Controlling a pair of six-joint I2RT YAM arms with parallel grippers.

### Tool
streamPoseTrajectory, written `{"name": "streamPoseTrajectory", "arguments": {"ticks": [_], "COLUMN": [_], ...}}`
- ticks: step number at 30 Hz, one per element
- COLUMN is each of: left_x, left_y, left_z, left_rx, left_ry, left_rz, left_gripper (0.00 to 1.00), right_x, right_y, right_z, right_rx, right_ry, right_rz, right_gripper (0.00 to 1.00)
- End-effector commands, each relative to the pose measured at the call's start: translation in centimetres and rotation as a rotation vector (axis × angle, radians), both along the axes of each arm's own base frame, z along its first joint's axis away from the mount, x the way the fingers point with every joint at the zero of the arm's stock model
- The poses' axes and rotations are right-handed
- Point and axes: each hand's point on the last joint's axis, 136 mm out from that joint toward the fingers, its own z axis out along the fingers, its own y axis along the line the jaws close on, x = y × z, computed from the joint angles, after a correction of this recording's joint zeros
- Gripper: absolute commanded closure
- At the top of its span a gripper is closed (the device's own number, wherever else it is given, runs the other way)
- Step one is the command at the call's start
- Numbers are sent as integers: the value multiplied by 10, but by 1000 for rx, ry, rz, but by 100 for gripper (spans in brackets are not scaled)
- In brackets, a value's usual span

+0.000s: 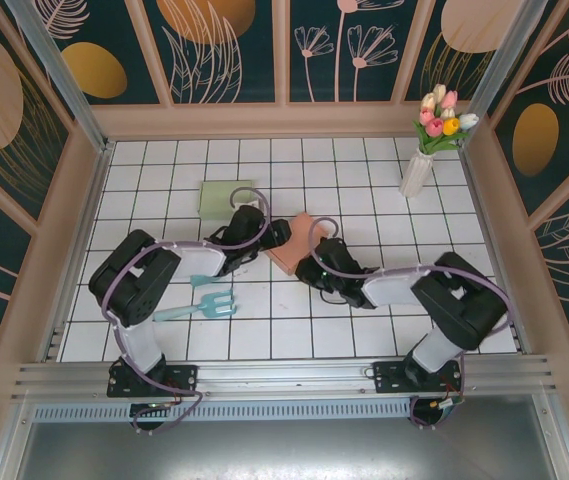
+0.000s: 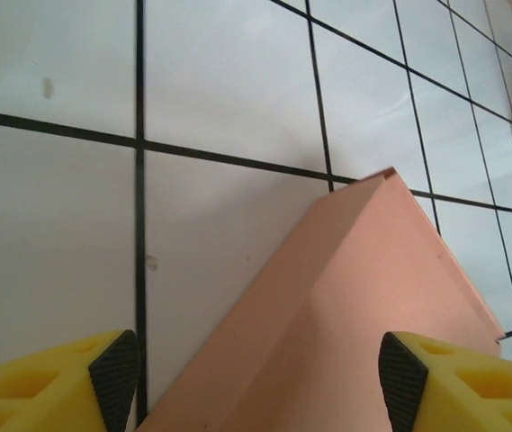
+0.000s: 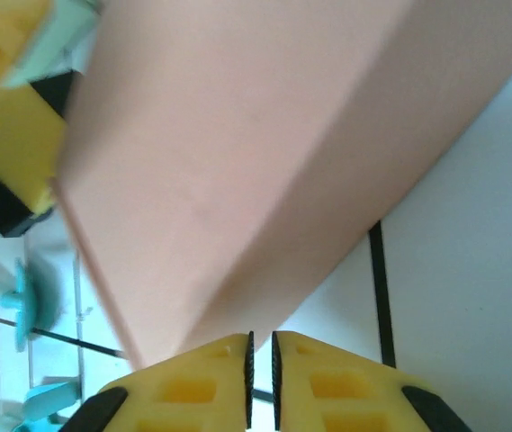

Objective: Fold the paper box

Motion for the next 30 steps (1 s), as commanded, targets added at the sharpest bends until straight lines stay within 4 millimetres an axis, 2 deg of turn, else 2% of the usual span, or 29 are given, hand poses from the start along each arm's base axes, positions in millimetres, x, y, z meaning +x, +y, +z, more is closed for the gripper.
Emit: {"name": "streamPoseTrajectory", "arguments": {"ticks": [1, 3, 6, 7, 9, 12, 16, 18, 24, 29, 30], "left_x": [6, -3, -21, -28, -44, -63, -76, -77, -72, -66, -64], "left_y": [22, 31, 35, 33, 26, 15, 5, 2, -14, -23, -24], "left_z": [39, 44, 43, 40, 38, 32, 27, 25, 11, 8, 9], "left_rx": [28, 14, -41, -72, -134, -150, -202, -200, -222, -234, -234], "left_ry": [-74, -91, -75, -68, -55, -47, -30, -25, 17, 26, 22], "left_rz": [79, 98, 88, 74, 48, 23, 1, -5, -36, -43, -39], "left_gripper": [26, 26, 27, 27, 27, 27, 27, 27, 28, 28, 28], "right_x": [11, 17, 34, 41, 58, 74, 93, 100, 115, 122, 127], "right_y": [-39, -61, -81, -86, -88, -80, -66, -52, -29, -26, -32], "right_z": [25, 43, 67, 72, 78, 78, 74, 71, 51, 33, 29], "right_rx": [-183, -289, -372, -382, -369, -383, -401, -380, -381, -418, -433], "right_ry": [-139, -200, -263, -268, -270, -268, -300, -306, -287, -257, -247], "right_rz": [-79, -113, -121, -111, -57, 1, 53, 107, 197, 215, 204], "right_gripper": [60, 41, 25, 23, 22, 22, 22, 22, 22, 22, 23]}}
